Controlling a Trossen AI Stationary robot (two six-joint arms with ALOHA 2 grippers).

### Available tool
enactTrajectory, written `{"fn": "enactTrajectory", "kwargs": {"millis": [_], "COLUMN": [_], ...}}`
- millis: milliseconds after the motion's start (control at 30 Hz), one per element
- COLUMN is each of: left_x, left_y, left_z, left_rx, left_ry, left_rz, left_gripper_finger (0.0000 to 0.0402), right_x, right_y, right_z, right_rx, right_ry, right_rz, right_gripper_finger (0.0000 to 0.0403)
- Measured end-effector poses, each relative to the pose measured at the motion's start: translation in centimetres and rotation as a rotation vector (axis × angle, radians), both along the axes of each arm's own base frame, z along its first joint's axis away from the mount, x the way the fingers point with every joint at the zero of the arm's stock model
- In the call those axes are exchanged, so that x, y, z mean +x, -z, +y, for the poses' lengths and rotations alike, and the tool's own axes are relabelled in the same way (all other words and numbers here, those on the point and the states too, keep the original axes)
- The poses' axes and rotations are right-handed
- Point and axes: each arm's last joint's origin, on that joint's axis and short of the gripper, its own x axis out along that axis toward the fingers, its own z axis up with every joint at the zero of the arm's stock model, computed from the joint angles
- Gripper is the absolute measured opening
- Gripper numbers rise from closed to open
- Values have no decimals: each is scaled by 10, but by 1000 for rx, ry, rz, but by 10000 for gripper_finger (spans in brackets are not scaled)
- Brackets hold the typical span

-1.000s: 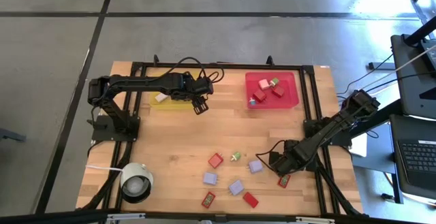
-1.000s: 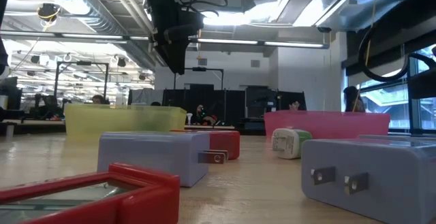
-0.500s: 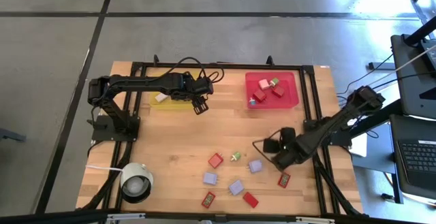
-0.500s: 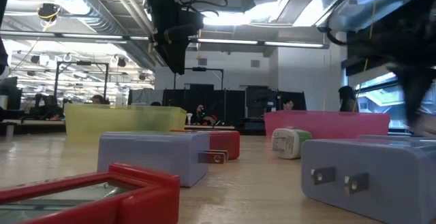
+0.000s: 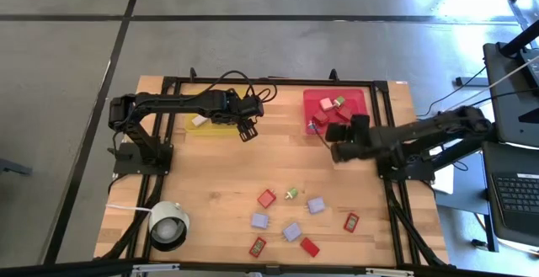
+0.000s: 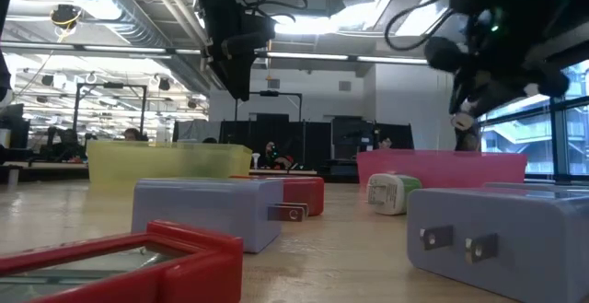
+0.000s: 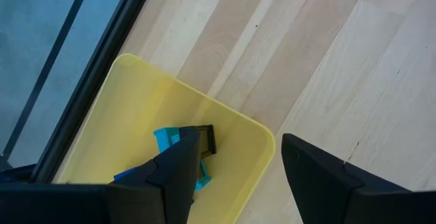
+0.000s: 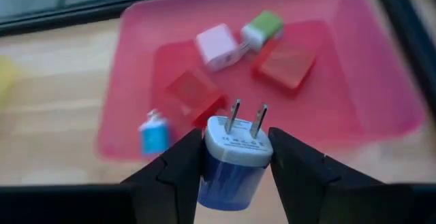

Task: Pick & Place Office items
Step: Put the violet charger adapter into the red bin

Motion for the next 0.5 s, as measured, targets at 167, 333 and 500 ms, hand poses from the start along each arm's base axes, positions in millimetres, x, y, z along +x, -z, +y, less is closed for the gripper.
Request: {"fn": "enactTrajectory", "kwargs": {"millis": [167,333,500], "left_x": [0,0,0], "left_y": [0,0,0], "left_z": [0,0,0], "left_rx": [0,0,0], "left_ry": [0,0,0], "left_rz": [0,0,0], "left_gripper_finger": [201,203,201], "right_x": [2,6,12], "right_y": [-1,1,8], "right_z": [-36,-60,-75], "right_rx": [31,53,84], "right_ry": [14,15,17], "right_rz": [118,158,185], "right_gripper_finger": [157,158,158]}}
